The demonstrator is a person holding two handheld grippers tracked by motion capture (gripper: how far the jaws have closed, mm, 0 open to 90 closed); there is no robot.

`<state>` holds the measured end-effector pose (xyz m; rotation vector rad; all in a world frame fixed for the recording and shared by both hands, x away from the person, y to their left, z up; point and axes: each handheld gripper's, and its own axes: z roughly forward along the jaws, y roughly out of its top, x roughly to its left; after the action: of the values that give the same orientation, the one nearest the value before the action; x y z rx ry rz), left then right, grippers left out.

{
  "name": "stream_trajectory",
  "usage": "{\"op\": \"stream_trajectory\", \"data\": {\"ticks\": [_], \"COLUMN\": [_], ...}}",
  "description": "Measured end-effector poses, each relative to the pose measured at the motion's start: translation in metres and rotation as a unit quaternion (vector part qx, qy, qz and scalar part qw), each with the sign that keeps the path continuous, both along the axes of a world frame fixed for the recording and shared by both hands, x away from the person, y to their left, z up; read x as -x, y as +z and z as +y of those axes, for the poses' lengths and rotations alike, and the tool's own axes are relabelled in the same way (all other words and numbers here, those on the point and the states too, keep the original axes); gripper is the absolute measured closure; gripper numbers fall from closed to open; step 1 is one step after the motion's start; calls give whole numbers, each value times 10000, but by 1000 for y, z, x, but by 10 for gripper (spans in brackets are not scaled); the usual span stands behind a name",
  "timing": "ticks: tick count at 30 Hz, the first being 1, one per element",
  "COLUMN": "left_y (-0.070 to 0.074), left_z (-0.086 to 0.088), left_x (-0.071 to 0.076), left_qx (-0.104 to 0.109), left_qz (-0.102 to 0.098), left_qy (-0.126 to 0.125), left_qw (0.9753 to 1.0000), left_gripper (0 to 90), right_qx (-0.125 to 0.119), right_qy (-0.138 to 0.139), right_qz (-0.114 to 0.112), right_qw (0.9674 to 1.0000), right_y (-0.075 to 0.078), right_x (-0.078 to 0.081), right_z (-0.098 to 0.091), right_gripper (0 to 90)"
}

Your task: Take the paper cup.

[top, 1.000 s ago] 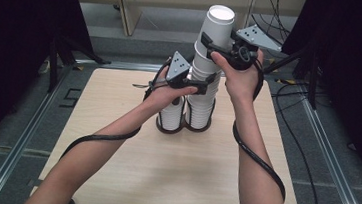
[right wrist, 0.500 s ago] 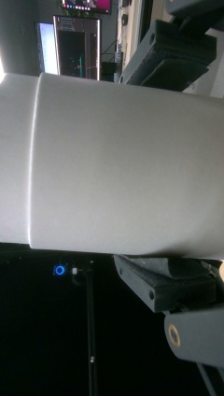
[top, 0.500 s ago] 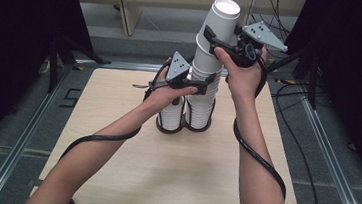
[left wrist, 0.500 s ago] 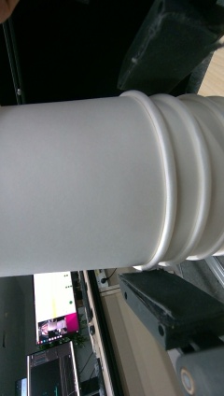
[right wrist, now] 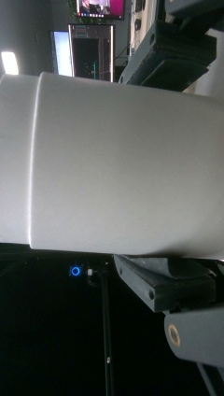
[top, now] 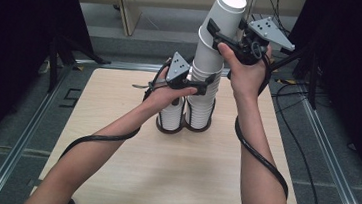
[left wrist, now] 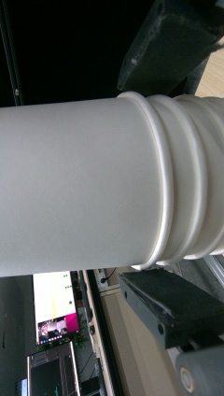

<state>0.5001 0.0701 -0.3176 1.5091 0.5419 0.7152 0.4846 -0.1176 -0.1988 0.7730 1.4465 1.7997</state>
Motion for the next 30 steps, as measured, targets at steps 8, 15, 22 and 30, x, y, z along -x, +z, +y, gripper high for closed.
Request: {"op": "stream_trajectory", "data": {"ticks": [8,15,22,30], "left_y": [-1,-1,0,6], "left_z": [-2,-2,-1,1], "left_x": [2,3,3,8], "left_qx": [-8,-15,-36,-74], "left_qz": [-7,-4,-48,-81], "left_qy": [-9,-27,26,-8], "left_qw": [10000,10000,10000,9999], "left_gripper": [77,76,48,29], "right_qx": [-174,-383,-517,-447], "right_qy": [-37,-32,3,-83], "right_qz": [-207,-263,-280,-263], "right_qw": [9996,9989,9983,9986], "right_y": [7,8,13,9], "right_x": [8,12,19,30], "right_z": [-6,-9,-15,-20], "right_gripper": [210,211,211,211]}}
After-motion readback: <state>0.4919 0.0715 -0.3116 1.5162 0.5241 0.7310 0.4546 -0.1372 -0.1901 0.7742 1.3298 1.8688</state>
